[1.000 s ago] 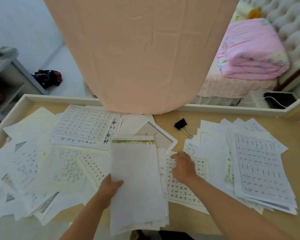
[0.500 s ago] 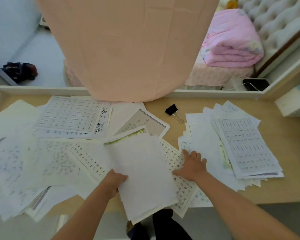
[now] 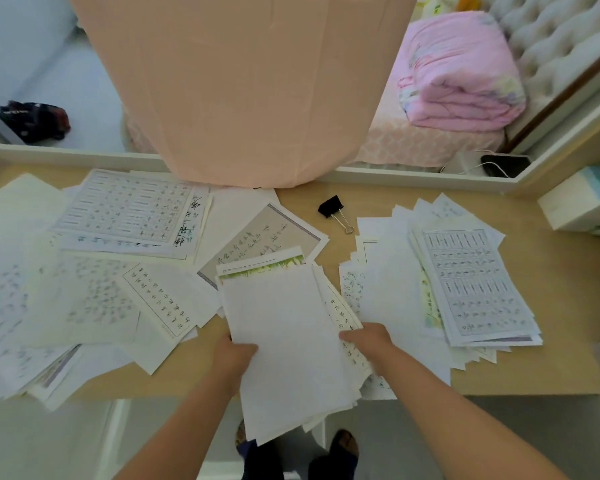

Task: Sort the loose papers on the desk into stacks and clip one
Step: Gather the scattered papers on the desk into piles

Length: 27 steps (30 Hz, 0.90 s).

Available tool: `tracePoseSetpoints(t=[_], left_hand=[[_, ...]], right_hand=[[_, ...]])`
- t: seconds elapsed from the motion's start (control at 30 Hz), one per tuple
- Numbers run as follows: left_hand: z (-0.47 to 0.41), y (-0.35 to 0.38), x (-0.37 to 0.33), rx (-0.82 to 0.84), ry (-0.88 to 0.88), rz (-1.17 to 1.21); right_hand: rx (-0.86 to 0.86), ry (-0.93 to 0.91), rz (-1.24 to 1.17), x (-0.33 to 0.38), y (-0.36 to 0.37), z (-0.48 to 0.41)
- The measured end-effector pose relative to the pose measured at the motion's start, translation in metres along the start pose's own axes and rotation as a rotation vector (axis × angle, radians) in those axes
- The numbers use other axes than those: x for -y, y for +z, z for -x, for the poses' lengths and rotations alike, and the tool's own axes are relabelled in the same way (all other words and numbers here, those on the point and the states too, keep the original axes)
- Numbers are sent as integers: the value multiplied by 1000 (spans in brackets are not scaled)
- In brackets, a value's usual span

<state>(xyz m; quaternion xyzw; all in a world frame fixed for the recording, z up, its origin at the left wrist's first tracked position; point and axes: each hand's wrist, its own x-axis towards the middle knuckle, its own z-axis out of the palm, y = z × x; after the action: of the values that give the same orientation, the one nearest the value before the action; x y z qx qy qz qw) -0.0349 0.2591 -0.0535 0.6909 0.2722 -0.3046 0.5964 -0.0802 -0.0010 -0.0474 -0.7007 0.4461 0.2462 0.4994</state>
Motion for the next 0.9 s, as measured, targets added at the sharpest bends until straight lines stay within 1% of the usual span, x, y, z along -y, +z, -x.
tracePoseSetpoints(t=[0.07,0.13,0.2,0.27,0.33,0.4,0.47,0.53,0.6,0.67,0.73,0.77,0.8,0.87,0.9], left_hand=[[5,10,4,-14,53,-96],[10,19,7,-36,86,-186],[11,25,12,-13,72,-262],[18,32,14,38,56,-326],[24,41,18,59,56,-345],[29,45,20,40,62,-347],[32,47,21,21,57,-348],[33,48,20,3,43,-315],[34,53,17,-12,33,-185],[37,60,12,32,-23,-11],[42,76,5,84,-67,66],[45,86,1,73,-63,49],[46,97,0,14,-49,-26],[47,112,-4,-123,39,-282],[47,117,-6,-150,110,-391]], right_hand=[[112,60,44,-10,-6,2],[192,46,122,-12,-14,1],[199,-23,92,-8,-21,-2],[194,-137,41,-5,-23,-4],[223,-236,93,-5,-21,-3],[252,-246,124,-12,-19,-1],[274,-247,62,-20,-28,2],[282,-269,5,-28,-43,5],[289,-266,-57,-36,-63,9],[294,-260,-86,-42,-82,12],[278,-232,-94,-45,-102,12],[262,-207,-96,-47,-111,10],[242,-182,-97,-48,-120,8],[169,-148,-84,-50,-134,0],[120,-133,-70,-52,-140,-4]])
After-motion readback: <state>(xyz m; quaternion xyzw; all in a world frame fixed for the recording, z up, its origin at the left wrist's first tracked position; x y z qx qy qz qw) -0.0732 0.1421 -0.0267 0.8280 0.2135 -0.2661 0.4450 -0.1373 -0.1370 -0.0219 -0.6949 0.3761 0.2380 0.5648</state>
